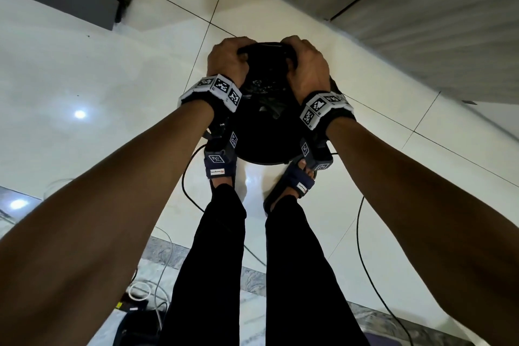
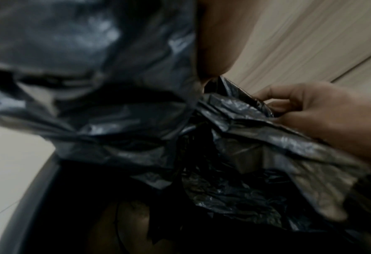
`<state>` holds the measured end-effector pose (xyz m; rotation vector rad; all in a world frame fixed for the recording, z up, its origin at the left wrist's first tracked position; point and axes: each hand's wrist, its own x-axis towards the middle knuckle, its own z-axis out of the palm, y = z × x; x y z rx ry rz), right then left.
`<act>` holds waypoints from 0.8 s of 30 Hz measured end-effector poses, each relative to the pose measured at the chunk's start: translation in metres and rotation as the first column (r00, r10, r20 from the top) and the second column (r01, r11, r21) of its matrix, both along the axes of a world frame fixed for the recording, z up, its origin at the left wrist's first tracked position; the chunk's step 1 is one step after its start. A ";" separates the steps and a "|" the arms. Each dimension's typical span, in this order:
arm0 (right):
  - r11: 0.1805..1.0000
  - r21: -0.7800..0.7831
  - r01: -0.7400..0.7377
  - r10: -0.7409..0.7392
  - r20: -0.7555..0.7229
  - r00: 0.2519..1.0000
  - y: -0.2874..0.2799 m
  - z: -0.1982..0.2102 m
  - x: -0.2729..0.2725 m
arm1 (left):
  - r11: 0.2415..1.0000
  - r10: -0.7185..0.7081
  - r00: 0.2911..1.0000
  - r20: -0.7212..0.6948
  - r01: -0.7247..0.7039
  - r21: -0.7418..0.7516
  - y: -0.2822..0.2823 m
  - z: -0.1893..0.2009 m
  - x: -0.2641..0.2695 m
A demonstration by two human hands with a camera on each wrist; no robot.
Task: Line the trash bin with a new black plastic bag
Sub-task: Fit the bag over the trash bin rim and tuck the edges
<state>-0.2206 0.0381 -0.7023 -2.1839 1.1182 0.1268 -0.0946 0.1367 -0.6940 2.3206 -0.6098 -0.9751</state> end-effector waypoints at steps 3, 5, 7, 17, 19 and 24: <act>1.000 0.004 -0.015 0.015 -0.036 0.999 -0.002 0.001 -0.004 | 0.997 0.075 0.997 -0.010 -0.075 0.008 0.010 -0.007 0.006; 1.000 0.005 0.028 -0.028 -0.061 0.998 -0.004 -0.001 -0.013 | 0.989 0.147 0.989 -0.029 -0.148 -0.005 0.019 -0.011 0.013; 0.996 0.024 0.085 -0.082 -0.103 0.991 -0.007 -0.004 -0.028 | 0.981 0.193 0.980 -0.051 -0.194 -0.002 0.026 -0.013 0.018; 0.993 -0.087 0.084 -0.080 0.042 0.996 -0.020 0.008 -0.007 | 1.000 0.015 1.000 -0.005 -0.015 -0.023 0.005 0.006 0.024; 0.992 -0.090 0.094 -0.091 0.028 0.995 -0.024 0.010 -0.002 | 0.999 -0.019 1.000 0.005 0.019 -0.032 -0.002 0.009 0.022; 0.990 -0.096 0.099 -0.093 0.059 0.994 -0.029 0.013 -0.002 | 0.999 -0.028 0.999 0.023 0.028 -0.019 -0.009 0.003 0.026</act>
